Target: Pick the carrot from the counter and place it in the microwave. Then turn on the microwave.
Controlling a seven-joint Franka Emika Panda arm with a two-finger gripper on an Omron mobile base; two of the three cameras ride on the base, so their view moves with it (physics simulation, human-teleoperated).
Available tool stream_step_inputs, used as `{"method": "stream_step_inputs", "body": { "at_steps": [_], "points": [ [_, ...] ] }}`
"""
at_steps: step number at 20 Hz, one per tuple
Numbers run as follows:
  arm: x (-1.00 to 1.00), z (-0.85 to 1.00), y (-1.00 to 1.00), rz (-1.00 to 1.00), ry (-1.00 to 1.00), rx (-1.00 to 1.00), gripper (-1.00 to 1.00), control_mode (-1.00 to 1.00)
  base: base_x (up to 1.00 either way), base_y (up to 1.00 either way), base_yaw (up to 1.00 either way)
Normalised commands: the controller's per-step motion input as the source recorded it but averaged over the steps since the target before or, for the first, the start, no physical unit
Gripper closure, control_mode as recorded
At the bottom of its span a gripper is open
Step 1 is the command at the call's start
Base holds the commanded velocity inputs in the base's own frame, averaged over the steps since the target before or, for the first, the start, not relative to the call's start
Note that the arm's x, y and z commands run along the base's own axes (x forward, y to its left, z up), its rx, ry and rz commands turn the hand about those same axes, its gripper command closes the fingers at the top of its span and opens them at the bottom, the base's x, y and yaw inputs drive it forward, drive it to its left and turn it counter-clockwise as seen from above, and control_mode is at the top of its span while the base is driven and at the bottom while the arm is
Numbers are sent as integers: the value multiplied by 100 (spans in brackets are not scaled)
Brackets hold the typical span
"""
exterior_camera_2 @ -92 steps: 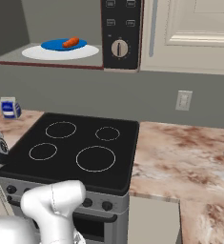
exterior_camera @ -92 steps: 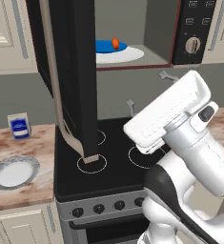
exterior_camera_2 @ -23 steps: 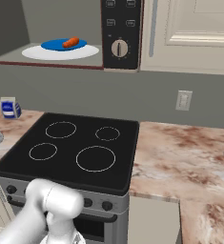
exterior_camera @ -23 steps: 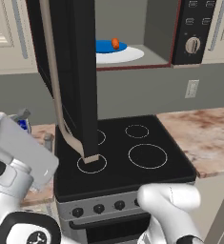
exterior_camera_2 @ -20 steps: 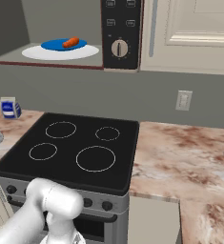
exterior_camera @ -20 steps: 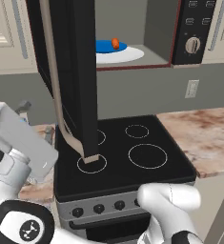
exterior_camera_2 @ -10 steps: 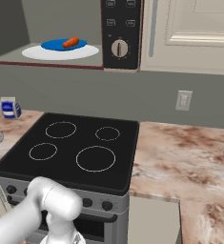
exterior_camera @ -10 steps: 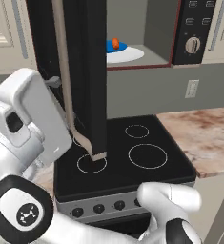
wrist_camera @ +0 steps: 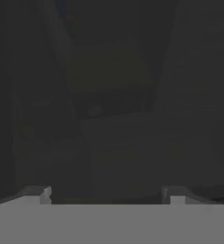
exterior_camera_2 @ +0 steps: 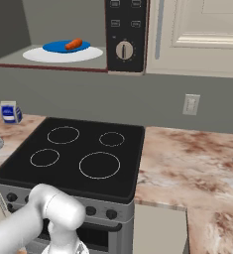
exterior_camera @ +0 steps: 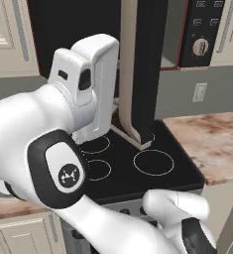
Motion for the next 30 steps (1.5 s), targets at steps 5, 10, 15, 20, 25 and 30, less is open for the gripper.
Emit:
{"method": "stream_step_inputs", "body": {
  "at_steps": [5,10,15,20,25,30],
  "points": [
    [0,15,-99,-4,0,19,-100,-100,0,0,0],
    [7,0,-91,0,0,12,-100,-100,0,0,0],
    [12,0,-79,7,0,9,-100,-100,0,0,0],
    [3,0,-65,15,0,7,-100,-100,0,0,0],
    [17,0,-62,21,0,5,-100,-100,0,0,0],
    [34,0,-66,27,0,6,-100,-100,0,0,0]
  ]
}}
